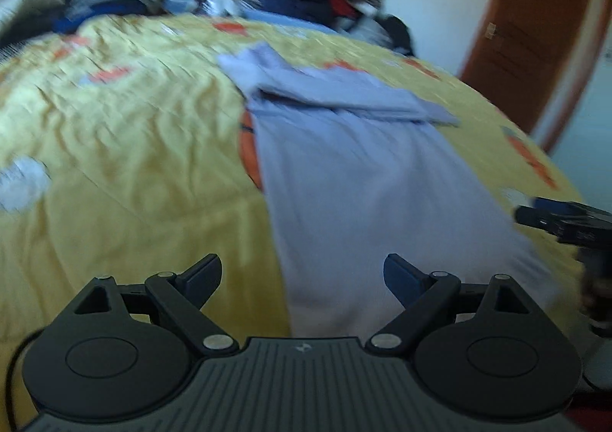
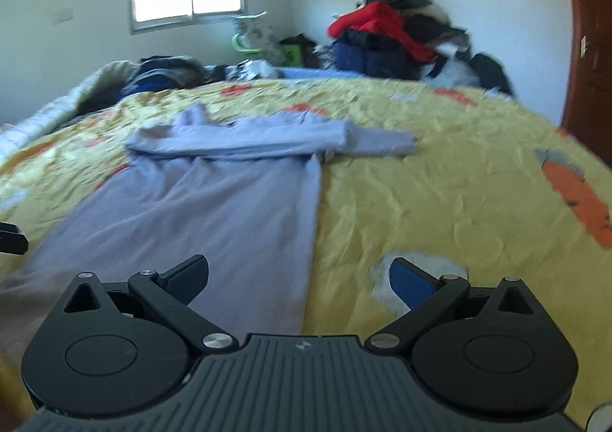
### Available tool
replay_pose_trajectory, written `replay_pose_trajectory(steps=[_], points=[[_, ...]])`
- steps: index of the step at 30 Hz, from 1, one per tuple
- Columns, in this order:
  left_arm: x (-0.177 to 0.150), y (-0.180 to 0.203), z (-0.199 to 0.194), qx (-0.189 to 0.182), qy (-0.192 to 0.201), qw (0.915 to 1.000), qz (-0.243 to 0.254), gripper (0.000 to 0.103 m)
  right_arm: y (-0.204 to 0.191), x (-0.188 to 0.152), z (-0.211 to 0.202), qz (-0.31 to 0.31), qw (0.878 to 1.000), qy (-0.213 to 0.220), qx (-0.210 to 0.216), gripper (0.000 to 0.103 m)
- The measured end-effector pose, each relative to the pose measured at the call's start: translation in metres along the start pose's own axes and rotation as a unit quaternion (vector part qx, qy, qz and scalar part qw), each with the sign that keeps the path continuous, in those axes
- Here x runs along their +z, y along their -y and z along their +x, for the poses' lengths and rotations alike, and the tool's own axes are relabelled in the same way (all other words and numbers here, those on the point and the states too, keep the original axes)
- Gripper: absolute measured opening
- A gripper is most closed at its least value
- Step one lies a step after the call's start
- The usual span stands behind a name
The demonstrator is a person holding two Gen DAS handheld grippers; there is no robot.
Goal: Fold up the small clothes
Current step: 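Grasp the shirt hem with the right tool while the left tool grasps the hem too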
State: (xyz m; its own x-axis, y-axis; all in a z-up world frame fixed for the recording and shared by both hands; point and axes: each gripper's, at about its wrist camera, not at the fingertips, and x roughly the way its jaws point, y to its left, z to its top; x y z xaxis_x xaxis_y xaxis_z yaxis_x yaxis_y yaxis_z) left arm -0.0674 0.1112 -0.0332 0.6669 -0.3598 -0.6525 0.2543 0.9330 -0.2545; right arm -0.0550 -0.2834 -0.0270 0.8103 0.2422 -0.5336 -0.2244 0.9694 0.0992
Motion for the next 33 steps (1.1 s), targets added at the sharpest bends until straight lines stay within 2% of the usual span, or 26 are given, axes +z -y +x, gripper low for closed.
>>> replay_pose_trajectory(steps=[3,7,12,16,21,27,30,33], points=[[-0.007,0.003,-0.004,-0.012,-0.032,0.9993,0.017,0.093,0.012,-0.006,-0.012,0.033,0.999,-0.006,0.037,0.102],[-0.014,0.008,-0.003,-0.012,-0.077,0.9967,0.021,0.093,0.027,-0.011,-0.021,0.070,0.996,-0.013,0.049,0.103],[-0.019,0.014,-0.005,-0.027,-0.100,0.9946,0.008,0.098,0.036,-0.017,-0.028,0.102,0.991,-0.033,0.083,0.098],[-0.022,0.018,-0.004,-0.042,-0.094,0.9947,0.004,0.103,0.032,-0.024,-0.031,0.091,0.991,-0.047,0.084,0.098],[-0.025,0.031,0.000,-0.045,-0.088,0.9947,0.030,0.103,0.029,-0.031,-0.033,0.082,0.991,-0.064,0.089,0.094],[-0.032,0.033,-0.001,-0.057,-0.067,0.9955,0.035,0.103,0.026,-0.035,-0.037,0.068,0.991,-0.068,0.095,0.091],[-0.035,0.028,-0.003,-0.068,-0.051,0.9961,0.026,0.103,0.028,-0.036,-0.042,0.071,0.988,-0.077,0.117,0.091],[-0.035,0.031,-0.002,-0.068,-0.056,0.9951,0.046,0.103,0.037,-0.039,-0.045,0.107,0.976,-0.084,0.169,0.090]])
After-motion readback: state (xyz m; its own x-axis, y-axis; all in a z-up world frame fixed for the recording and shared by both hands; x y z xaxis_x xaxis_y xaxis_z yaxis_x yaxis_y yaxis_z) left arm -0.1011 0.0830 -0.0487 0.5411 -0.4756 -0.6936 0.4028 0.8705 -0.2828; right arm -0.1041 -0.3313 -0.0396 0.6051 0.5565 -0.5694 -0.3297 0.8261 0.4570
